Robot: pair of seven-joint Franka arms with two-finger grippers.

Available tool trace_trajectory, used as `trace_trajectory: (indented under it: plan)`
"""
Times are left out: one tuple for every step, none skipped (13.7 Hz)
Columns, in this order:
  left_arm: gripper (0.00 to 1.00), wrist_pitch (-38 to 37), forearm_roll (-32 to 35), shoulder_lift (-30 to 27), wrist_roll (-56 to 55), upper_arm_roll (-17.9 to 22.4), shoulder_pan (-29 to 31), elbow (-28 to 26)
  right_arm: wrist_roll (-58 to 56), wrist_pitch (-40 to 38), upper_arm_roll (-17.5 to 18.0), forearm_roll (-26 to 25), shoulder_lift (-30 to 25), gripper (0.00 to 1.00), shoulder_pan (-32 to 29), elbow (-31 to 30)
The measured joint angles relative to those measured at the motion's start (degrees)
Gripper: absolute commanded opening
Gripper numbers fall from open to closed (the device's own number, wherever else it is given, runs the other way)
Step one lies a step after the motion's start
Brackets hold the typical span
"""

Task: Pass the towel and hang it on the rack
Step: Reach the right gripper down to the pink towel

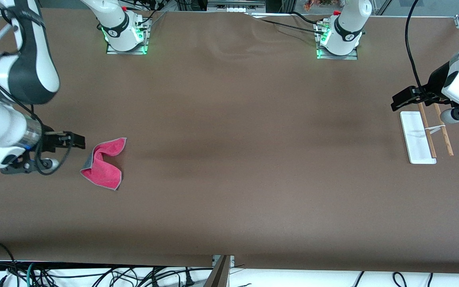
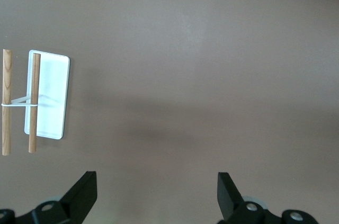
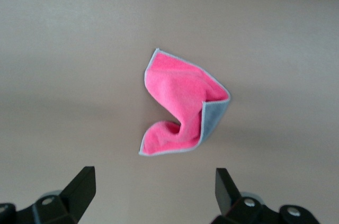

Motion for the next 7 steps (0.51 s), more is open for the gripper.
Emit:
trace_trajectory:
  plan:
    - [1.00,0.0,0.0,0.0,0.0,0.0,0.0,0.0,0.0,1.5,0.0,0.0,1.9,1.00,0.0,0.0]
    - [1.00,0.0,0.0,0.0,0.0,0.0,0.0,0.0,0.0,2.9,0.0,0.0,3.7,1.00,0.0,0.0]
    - [1.00,0.0,0.0,0.0,0.0,0.0,0.0,0.0,0.0,4.3,0.0,0.0,5.4,1.00,0.0,0.0]
    - [1.00,0.0,0.0,0.0,0.0,0.0,0.0,0.0,0.0,5.7,0.0,0.0,7.2,1.00,0.0,0.0]
    - [1.00,0.0,0.0,0.0,0.0,0.0,0.0,0.0,0.0,7.0,0.0,0.0,8.8,1.00,0.0,0.0]
    - [1.00,0.0,0.0,0.0,0.0,0.0,0.0,0.0,0.0,8.2,0.0,0.0,10.2,1.00,0.0,0.1]
    - [1.00,0.0,0.0,0.0,0.0,0.0,0.0,0.0,0.0,9.5,0.0,0.0,11.5,1.00,0.0,0.1]
